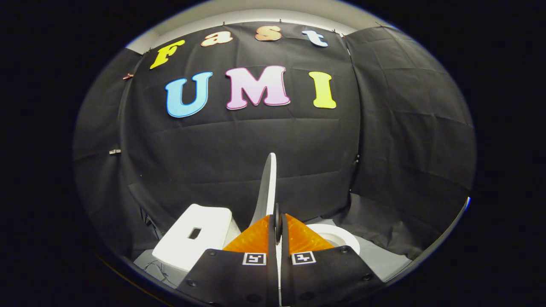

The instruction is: Open the toilet lid.

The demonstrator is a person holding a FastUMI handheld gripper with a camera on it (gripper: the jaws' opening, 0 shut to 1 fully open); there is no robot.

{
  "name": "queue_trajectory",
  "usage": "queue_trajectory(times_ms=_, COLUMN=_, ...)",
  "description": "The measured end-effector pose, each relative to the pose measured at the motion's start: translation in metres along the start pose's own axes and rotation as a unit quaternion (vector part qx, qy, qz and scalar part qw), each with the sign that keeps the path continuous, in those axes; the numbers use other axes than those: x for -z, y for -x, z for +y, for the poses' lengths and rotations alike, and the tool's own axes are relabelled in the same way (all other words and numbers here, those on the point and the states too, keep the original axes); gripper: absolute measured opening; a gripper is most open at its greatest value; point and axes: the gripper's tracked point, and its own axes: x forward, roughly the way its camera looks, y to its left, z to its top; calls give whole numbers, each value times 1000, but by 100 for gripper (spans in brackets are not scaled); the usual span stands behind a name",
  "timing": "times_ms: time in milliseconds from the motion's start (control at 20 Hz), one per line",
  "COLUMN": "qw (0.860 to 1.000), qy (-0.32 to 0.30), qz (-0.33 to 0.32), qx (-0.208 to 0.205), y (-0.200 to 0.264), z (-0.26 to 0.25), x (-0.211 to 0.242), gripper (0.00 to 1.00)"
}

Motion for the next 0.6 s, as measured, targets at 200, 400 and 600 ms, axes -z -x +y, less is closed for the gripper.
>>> queue_trajectory(times_ms=200, qw=999, qy=29, qz=-14, qx=-20, y=5, z=42, x=-4, gripper=7)
queue_trajectory(times_ms=400, qw=997, qy=49, qz=-22, qx=-47, y=11, z=83, x=-1, gripper=10)
queue_trajectory(times_ms=600, qw=994, qy=70, qz=-21, qx=-77, y=17, z=126, x=6, gripper=12)
